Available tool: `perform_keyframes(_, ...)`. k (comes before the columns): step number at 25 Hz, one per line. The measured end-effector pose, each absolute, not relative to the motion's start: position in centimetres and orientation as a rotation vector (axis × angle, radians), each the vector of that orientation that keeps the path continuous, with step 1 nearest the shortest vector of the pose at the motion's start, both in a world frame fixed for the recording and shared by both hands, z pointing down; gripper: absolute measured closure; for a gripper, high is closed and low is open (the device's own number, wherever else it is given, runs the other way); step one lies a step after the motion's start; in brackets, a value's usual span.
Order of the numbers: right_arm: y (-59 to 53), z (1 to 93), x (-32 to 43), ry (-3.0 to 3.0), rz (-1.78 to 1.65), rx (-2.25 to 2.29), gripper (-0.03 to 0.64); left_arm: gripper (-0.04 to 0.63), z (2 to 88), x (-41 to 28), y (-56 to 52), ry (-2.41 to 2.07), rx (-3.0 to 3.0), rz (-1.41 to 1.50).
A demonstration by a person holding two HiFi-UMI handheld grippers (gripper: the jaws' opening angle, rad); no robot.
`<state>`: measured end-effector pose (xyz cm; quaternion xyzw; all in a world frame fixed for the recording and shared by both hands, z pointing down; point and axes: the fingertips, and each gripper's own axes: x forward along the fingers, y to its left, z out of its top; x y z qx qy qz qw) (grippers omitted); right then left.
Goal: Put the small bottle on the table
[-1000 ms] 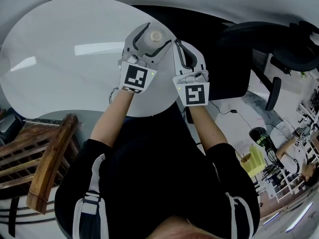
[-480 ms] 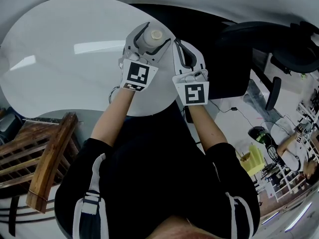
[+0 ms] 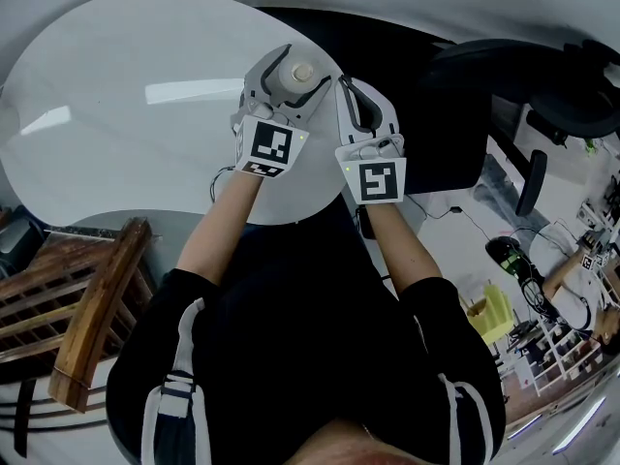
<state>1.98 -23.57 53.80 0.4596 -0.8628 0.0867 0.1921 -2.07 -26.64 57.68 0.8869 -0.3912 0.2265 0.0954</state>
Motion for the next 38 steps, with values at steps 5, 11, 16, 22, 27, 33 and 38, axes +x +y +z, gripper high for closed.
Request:
perform_keyframes(5, -23.1, 53.4, 1.6, -2.429, 0.232, 1.288, 0.594, 0.258, 58.2, -2.6, -26.0, -1.169, 2.619, 0.715)
perform_keyframes(11, -22.1, 52.7, 1.3, -2.439, 0.227, 1.292, 0.594, 0.255, 58.3, -2.7, -25.5, -1.132, 2.591, 0.716)
perform_keyframes(16, -20.8, 51.5, 0.9, -2.455, 0.225, 1.308, 0.594, 0.239, 58.3, -4.1, -23.9, -1.148, 2.548, 0.75)
perform_keyframes(22, -19.0, 49.9, 1.1, -2.471, 0.186, 1.324, 0.594, 0.241, 57.1, -5.2, -21.1, -1.204, 2.526, 0.753)
perform_keyframes(27, -17.3, 48.3, 1.2, -2.484, 0.163, 1.337, 0.594, 0.303, 54.3, -5.9, -19.7, -1.294, 2.534, 0.681)
perform_keyframes(33, -15.8, 45.5, 0.8, -2.508, 0.103, 1.365, 0.594, 0.533, 48.7, -6.7, -18.5, -1.431, 2.602, 0.563)
perform_keyframes(38, -15.0, 42.5, 0.5, -2.58, -0.009, 1.405, 0.594, 0.588, 45.1, -6.7, -16.9, -1.488, 2.623, 0.477)
